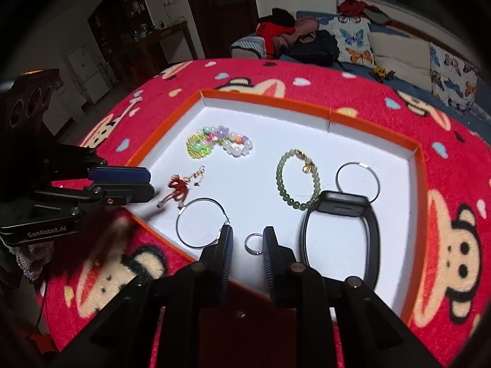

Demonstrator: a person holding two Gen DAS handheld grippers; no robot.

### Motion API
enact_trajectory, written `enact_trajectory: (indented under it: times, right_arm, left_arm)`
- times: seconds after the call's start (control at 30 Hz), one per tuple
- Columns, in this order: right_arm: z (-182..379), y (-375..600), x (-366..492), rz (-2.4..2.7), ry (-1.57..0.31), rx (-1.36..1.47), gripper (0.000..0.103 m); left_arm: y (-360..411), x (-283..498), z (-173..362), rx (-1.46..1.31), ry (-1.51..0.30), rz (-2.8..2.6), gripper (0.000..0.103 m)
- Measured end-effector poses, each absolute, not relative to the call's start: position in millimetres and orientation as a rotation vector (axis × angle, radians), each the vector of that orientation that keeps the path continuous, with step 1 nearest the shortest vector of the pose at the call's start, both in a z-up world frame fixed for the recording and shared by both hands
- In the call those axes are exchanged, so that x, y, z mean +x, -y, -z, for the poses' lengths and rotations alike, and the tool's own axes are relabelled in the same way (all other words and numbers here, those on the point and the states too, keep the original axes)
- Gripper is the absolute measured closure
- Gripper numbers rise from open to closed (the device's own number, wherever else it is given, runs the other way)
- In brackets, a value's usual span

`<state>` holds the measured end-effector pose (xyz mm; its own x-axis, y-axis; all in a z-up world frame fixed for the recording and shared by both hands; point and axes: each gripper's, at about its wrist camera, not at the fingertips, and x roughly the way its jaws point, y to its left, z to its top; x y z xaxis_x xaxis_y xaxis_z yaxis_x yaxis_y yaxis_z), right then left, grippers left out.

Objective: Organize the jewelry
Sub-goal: 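Open both tools to drop the tassel earring and ring into the tray, then pick up the small stud earring from the rug with the left tool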

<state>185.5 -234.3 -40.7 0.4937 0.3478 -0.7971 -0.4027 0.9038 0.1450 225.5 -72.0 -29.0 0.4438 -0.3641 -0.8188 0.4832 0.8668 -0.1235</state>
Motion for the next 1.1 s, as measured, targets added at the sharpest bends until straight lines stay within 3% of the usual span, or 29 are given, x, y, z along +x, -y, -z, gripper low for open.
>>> enact_trajectory:
  times: [0.33,0.6,1.1]
  right_arm:
    - [28,241,145,-0.418,-0.917,-0.088,0.080]
    - [61,239,131,-0.401,-0.986,-0.096,0.080]
    - [70,232,135,-0.383,-0.970,-0.134,0.080]
  left_arm:
    - [51,170,9,0.124,-0.949,0.504,0.084]
    - [41,131,26,0.101,-0.982,0.491,0.084]
    - [37,112,51,0.102,-1.017,0.499,0.084]
